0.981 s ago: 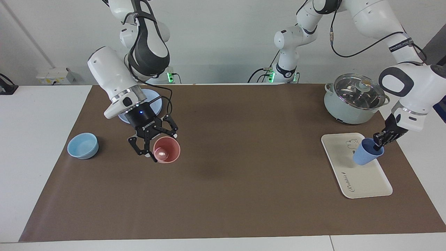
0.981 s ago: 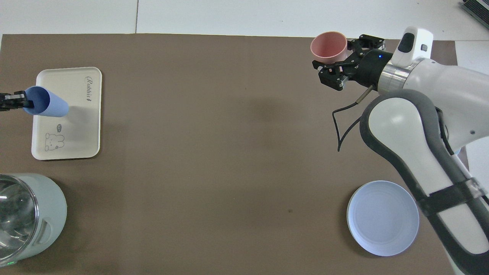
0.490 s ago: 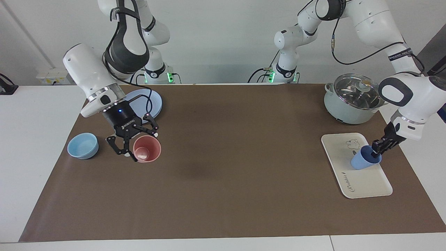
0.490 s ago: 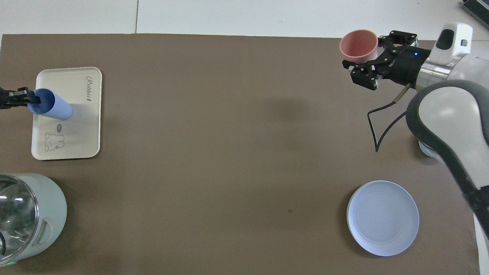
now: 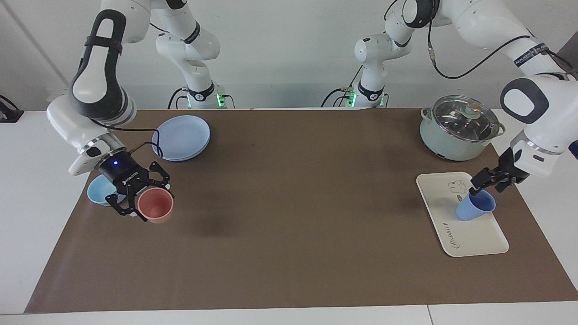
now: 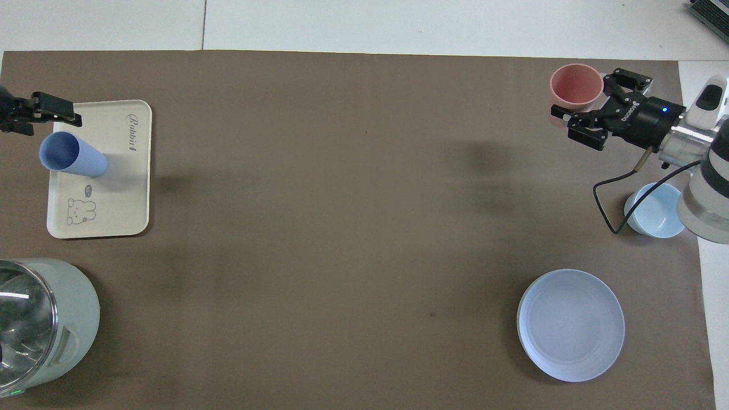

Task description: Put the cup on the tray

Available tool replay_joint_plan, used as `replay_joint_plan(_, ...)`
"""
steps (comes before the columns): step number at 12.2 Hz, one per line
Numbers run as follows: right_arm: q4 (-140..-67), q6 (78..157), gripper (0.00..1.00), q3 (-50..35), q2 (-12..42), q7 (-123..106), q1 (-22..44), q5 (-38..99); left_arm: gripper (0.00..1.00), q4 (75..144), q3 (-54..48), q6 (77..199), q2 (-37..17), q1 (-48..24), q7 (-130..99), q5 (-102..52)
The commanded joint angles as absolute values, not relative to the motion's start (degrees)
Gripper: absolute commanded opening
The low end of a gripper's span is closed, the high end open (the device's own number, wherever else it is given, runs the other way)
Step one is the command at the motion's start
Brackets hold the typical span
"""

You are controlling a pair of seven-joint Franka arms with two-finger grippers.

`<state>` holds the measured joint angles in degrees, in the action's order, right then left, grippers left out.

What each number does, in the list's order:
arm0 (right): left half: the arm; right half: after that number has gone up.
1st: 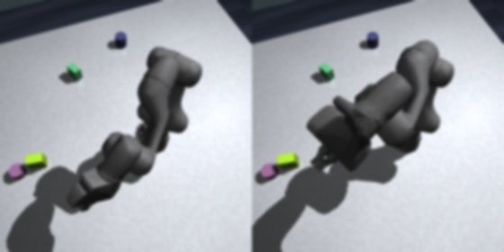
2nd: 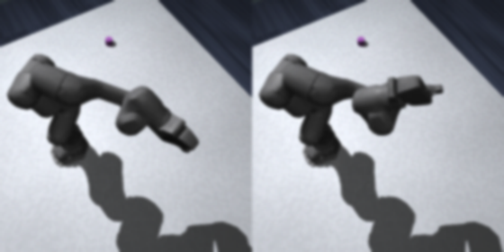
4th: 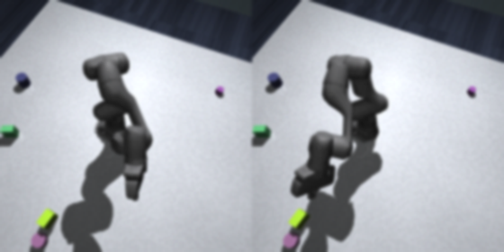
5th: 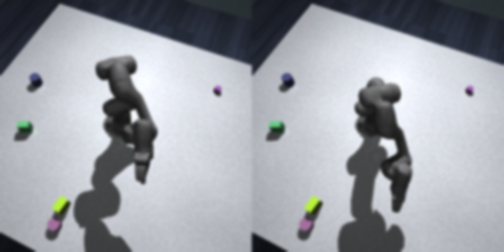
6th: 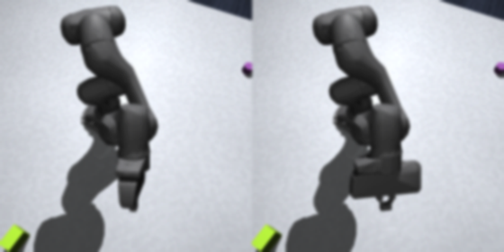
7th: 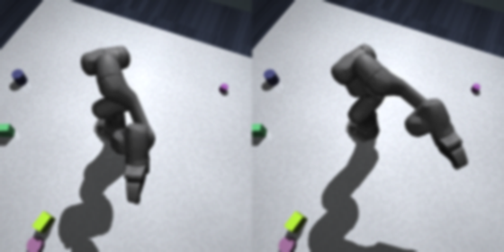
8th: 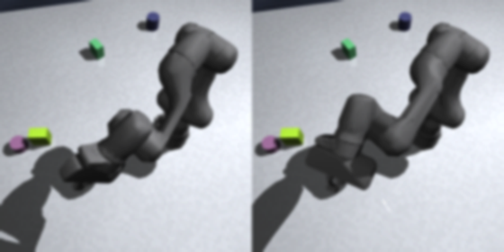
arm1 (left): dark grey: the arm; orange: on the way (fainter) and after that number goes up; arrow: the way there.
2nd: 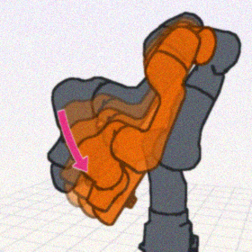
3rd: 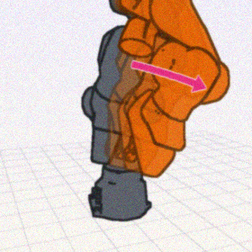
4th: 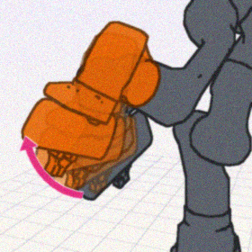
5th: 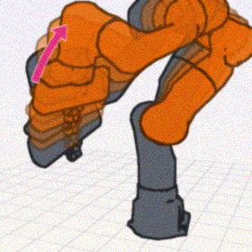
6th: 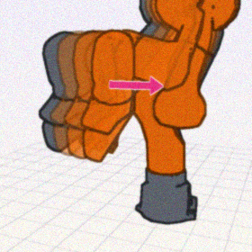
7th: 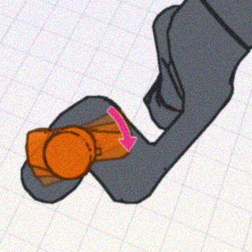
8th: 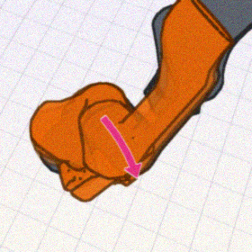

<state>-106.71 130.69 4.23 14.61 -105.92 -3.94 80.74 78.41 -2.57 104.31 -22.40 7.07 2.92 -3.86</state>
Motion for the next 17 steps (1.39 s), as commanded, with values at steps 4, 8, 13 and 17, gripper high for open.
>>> replay_joint_plan(4, -106.2, 120.2, 0.00, 3.5, 24.1, -122.6, -8.2, 101.0, 1.00, 73.3, -1.5, 91.2, -18.1, -4.5, -1.3, -0.5)
replay_joint_plan(8, -107.6, 115.8, 0.00, 3.5, 26.8, -127.3, -9.8, 102.6, 1.00, 81.7, -1.8, 88.1, -6.4, -4.5, -0.6, -0.5)
replay_joint_plan(13, -111.3, 119.3, 0.00, 3.5, 26.9, -129.3, -8.6, 105.7, 1.00, 90.3, -1.6, 89.9, 0.5, -3.7, 2.7, -0.5)
replay_joint_plan(17, -112.9, 118.7, 0.00, 3.5, 27.3, -131.9, -8.7, 107.9, 1.00, 90.3, -1.7, 89.9, 1.2, -3.7, 3.2, 3.8)
